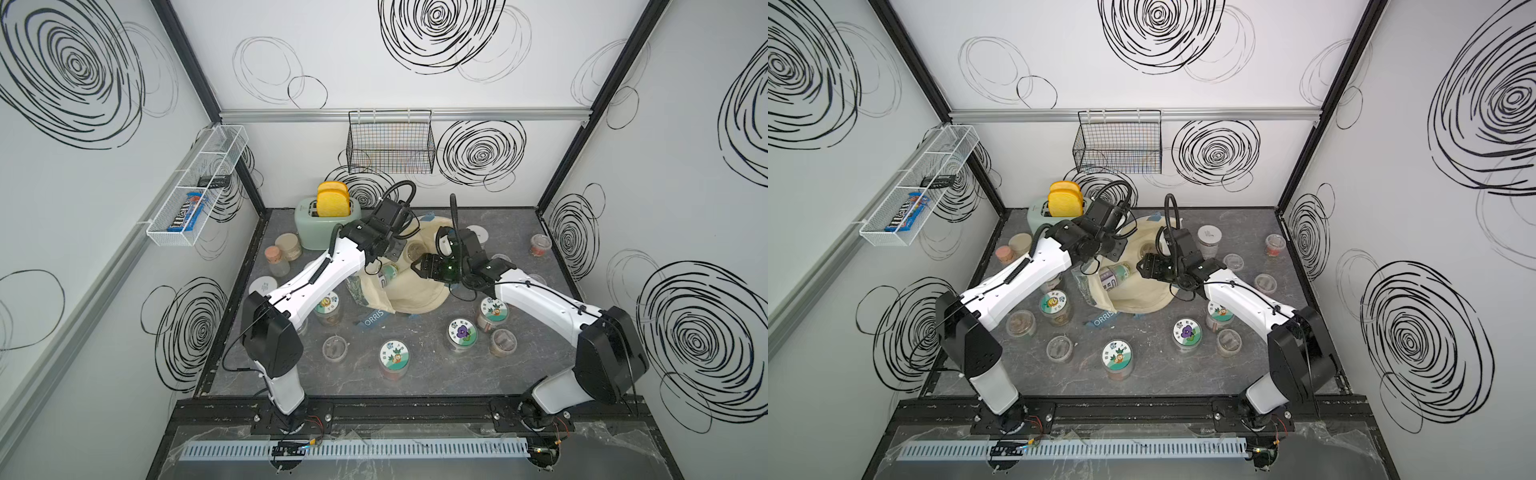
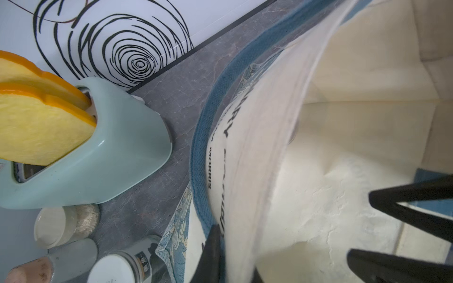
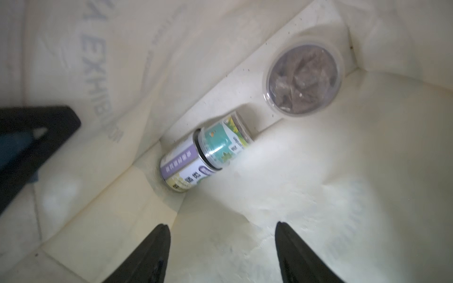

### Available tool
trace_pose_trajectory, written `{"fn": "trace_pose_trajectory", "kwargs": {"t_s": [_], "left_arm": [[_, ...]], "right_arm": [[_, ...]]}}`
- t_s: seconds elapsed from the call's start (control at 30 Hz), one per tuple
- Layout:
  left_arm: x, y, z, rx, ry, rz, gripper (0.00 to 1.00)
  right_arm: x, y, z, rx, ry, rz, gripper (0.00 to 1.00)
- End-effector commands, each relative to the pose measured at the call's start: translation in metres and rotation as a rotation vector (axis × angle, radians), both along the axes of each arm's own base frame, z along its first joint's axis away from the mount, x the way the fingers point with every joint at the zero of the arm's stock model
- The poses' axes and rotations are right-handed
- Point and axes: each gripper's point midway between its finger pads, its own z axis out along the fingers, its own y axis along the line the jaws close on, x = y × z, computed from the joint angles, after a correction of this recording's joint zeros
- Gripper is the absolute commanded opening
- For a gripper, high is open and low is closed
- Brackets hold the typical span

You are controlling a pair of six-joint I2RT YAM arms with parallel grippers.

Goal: Take out the seed jars from the canvas bag
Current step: Adjust the canvas bag at the center of the board, then pick up the seed jar from the canvas bag.

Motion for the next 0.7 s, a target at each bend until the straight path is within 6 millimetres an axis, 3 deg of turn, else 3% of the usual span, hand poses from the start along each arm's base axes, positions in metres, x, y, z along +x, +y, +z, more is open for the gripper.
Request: {"fn": "trace_pose_trajectory", "kwargs": {"t_s": [0.0,0.1,0.37,0.67], "left_arm": [[-0.005,-0.009,0.012,-0.095,-0.007,0.0,0.0],[-0.007,-0.011,0.011,-0.103,0.01,-0.006,0.0],[0.001,-0.018,0.007,-0.11,0.039,0.006,0.0],[0.014,-0.026,0.009,-0.171,0.106,0.008,0.0]], "right_arm": [[0.015,0.004,0.027,0.029,-0.165,0.007,0.72],[0.025,0.007,0.017,0.028,-0.185,-0.006,0.72],[0.071,-0.016,-0.007,-0.085,-0.192,-0.192,0.75],[0.095,-0.014,-0.044,-0.133,-0.133,-0.253,0.87]]}}
